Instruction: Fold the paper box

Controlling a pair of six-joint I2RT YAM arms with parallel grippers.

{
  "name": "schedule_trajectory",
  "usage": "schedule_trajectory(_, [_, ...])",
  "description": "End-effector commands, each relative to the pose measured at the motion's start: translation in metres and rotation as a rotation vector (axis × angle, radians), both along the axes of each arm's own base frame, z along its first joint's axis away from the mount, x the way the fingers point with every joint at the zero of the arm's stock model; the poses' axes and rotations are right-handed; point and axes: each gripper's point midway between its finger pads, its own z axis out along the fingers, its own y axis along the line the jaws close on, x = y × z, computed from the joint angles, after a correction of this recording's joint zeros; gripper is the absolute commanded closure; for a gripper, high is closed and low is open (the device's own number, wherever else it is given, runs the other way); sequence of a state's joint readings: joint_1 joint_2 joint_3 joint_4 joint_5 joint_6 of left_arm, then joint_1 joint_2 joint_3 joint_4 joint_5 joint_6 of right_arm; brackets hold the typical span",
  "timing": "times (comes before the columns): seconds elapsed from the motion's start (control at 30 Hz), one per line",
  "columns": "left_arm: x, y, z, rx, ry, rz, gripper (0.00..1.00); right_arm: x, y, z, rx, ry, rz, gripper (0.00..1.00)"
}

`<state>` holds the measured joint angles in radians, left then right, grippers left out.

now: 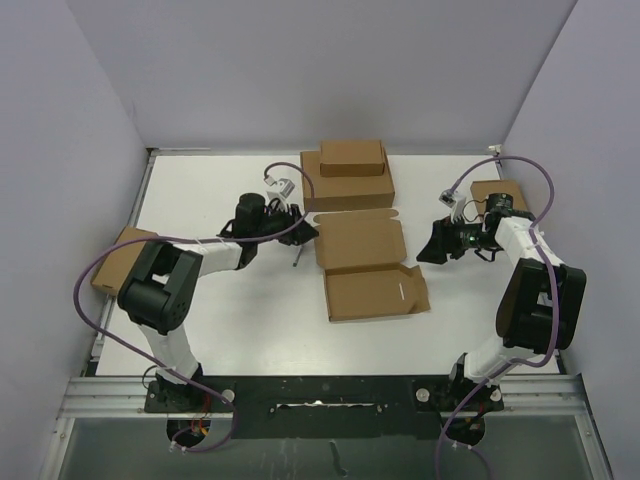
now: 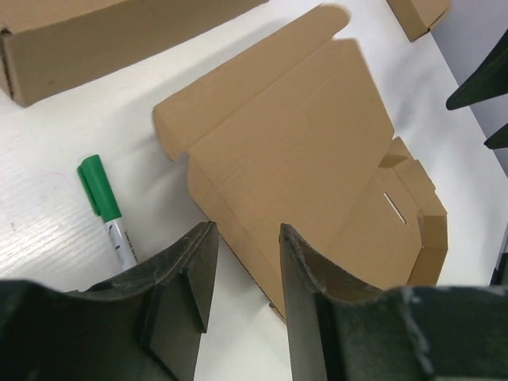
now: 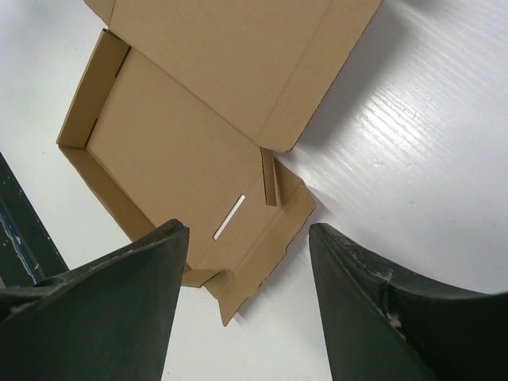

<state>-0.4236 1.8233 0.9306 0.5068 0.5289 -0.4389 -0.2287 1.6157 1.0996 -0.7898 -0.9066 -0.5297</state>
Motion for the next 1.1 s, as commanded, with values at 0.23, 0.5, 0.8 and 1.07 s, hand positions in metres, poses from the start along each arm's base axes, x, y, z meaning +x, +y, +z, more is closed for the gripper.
schedule_trajectory(0.23, [0.002,0.039,0.053,-0.099,0.051,0.174,0.59,0.001,-0.007,-0.005,-0.016,0.045,-0.013,0.37])
schedule_trajectory(0.5, [-0.002,0.032,0.025,-0.120,0.354,0.270,0.53,0.003,0.004,0.010,0.065,0.017,-0.002,0.37])
schedule_trajectory(0.8, [0.018,0.006,-0.017,-0.035,0.443,0.304,0.48,0.004,0.007,0.016,0.086,0.006,-0.005,0.37])
schedule_trajectory(1.07, [0.023,-0.006,-0.041,0.036,0.465,0.298,0.48,0.004,0.008,0.019,0.095,0.002,-0.004,0.37])
